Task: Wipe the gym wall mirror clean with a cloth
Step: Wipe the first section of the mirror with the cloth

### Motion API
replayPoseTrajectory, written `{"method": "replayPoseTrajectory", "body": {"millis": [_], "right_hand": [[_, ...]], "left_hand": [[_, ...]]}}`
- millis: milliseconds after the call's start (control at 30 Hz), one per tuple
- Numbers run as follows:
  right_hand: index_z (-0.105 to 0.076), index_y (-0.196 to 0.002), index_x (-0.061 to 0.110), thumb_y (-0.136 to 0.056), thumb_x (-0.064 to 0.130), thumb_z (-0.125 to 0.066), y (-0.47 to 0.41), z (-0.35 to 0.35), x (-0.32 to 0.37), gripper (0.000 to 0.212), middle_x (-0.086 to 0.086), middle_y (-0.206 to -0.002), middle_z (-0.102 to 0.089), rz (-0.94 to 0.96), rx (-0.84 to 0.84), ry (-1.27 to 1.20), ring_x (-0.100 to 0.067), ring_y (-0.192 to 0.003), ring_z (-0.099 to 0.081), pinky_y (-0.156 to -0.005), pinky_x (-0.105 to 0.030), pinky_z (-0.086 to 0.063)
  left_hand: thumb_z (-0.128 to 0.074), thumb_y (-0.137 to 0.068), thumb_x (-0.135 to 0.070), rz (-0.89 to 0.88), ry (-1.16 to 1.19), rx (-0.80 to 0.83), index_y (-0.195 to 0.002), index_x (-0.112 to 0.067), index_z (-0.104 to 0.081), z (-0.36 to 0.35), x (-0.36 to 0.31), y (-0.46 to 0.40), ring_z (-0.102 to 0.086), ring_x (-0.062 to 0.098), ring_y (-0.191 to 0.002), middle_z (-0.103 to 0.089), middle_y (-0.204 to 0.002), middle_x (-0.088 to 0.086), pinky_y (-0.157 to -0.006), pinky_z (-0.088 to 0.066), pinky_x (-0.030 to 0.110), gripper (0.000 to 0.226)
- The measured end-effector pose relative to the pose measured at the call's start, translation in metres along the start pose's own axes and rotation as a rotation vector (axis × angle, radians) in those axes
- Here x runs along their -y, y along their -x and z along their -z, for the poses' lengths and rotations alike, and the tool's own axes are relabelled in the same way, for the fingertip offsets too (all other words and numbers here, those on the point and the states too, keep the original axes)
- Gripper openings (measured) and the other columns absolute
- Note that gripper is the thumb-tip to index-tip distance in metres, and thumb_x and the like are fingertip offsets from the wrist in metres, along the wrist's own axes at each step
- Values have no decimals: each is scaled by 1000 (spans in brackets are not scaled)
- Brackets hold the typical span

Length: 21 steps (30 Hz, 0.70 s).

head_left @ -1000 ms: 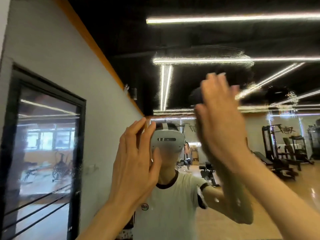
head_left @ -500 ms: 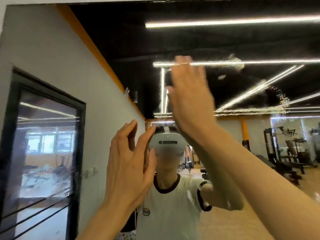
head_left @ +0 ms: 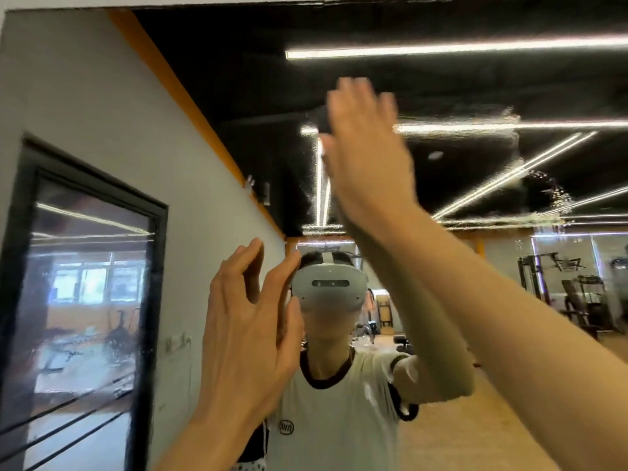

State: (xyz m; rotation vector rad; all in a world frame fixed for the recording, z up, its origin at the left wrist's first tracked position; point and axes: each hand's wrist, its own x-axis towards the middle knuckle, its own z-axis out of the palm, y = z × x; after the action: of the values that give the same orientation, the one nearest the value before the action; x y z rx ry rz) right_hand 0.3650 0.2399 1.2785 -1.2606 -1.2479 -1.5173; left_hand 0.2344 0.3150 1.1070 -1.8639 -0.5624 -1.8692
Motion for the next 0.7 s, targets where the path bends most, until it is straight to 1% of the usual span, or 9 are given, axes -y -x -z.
{"method": "replayPoseTrajectory", "body": {"millis": [67,133,200,300,400,467,533,600,700], "right_hand": [[-14,-160,9,-111,34,-25,-12,-8,22,56,-11,-168,-10,153,91,55,-25,-156,-3,-124,-39,5],[-15,-159,9,-111,31,-27,-14,-3,0,55,-11,-168,-11,182,93,58,-24,-156,-4,-124,-40,3],[-23,-157,7,-109,26,-33,-5,8,-47,53,-13,-166,-19,87,29,17,-27,-155,-10,-124,-42,0],[-34,-151,-1,-106,24,-32,18,28,-130,51,-20,-161,-29,-187,-71,29,-33,-152,-19,-124,-50,-6],[-28,-153,-4,-109,23,-29,27,35,-143,52,-22,-162,-23,-424,-88,47,-35,-153,-14,-125,-49,-2],[-29,-153,-3,-109,22,-34,21,28,-103,51,-22,-163,-24,-335,-98,16,-35,-153,-15,-125,-47,-2],[-31,-153,1,-107,21,-39,15,13,-57,51,-19,-162,-26,-92,-61,-9,-33,-153,-16,-124,-43,-2],[-27,-156,5,-109,27,-34,15,3,-33,52,-16,-164,-23,117,16,10,-29,-154,-13,-123,-38,2],[-23,-157,4,-111,30,-25,19,13,-75,53,-14,-166,-19,88,13,38,-27,-155,-10,-123,-39,3]], "left_hand": [[-54,-93,-28,10,1,-8,-147,-34,-39,-2,-6,0,-35,22,-134,-32,-146,8,-105,-27,28,57],[-57,-91,-27,-16,3,-7,-147,-30,-44,-5,-13,-2,-35,21,-133,-32,-145,8,-104,-30,29,57],[-51,-94,-33,-45,14,6,-147,-28,-49,-10,-19,-3,-34,17,-133,-31,-145,4,-104,-33,28,53],[-46,-94,-39,-59,36,15,-146,-27,-51,-16,-25,-2,-34,15,-133,-31,-146,1,-101,-40,31,53],[-46,-95,-39,-70,44,26,-146,-30,-50,-20,-28,-2,-34,17,-134,-32,-147,4,-104,-36,29,52],[-47,-95,-36,-78,37,24,-147,-30,-49,-22,-33,-4,-34,17,-135,-33,-146,5,-105,-35,29,52],[-47,-95,-34,-82,24,14,-147,-29,-50,-25,-42,-6,-34,18,-134,-34,-145,6,-106,-35,29,52],[-48,-95,-31,-87,8,10,-147,-28,-51,-28,-50,-6,-35,20,-134,-34,-145,8,-106,-36,31,52],[-47,-95,-34,-71,31,25,-148,-29,-50,-35,-52,-3,-34,19,-136,-33,-148,8,-107,-35,32,53]]}}
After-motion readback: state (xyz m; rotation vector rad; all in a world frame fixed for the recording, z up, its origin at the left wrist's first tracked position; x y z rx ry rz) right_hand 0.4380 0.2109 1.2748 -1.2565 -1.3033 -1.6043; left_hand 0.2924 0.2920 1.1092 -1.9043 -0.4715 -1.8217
